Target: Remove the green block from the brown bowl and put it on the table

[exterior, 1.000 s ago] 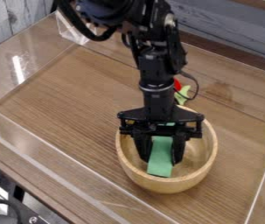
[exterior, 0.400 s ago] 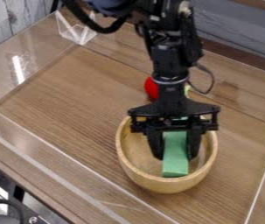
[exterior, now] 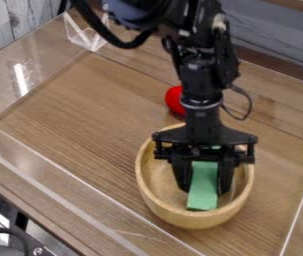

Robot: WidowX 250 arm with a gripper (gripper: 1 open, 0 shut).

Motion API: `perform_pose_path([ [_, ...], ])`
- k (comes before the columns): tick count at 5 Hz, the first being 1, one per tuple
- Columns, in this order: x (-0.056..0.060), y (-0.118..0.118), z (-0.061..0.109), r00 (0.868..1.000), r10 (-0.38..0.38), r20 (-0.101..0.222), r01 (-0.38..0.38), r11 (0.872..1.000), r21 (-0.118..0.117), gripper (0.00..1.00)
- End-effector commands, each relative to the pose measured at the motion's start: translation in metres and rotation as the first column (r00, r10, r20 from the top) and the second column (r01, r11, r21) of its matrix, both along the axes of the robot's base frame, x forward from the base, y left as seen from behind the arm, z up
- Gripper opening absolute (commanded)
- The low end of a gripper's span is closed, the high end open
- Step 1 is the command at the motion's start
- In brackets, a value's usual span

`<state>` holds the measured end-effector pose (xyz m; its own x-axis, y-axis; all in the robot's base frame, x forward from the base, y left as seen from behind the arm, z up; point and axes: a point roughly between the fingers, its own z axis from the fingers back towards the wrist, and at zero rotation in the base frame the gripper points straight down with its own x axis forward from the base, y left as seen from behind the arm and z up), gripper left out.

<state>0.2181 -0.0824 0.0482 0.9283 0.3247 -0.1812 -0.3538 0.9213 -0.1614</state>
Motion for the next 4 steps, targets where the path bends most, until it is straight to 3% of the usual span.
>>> perform_pose_path([
  [1,0.0023,-0.0019,-0.0027,0.997,-0.073,0.023,0.073,0.997,-0.009,0.0],
  [3,0.0019,0.0061,-0.0053,1.0,0.003,0.025,-0.003,1.0,-0.014,0.0],
  [4,0.0076,-0.0007,-0.0029,0.999,0.042,0.031,-0.042,0.999,-0.015,0.0],
])
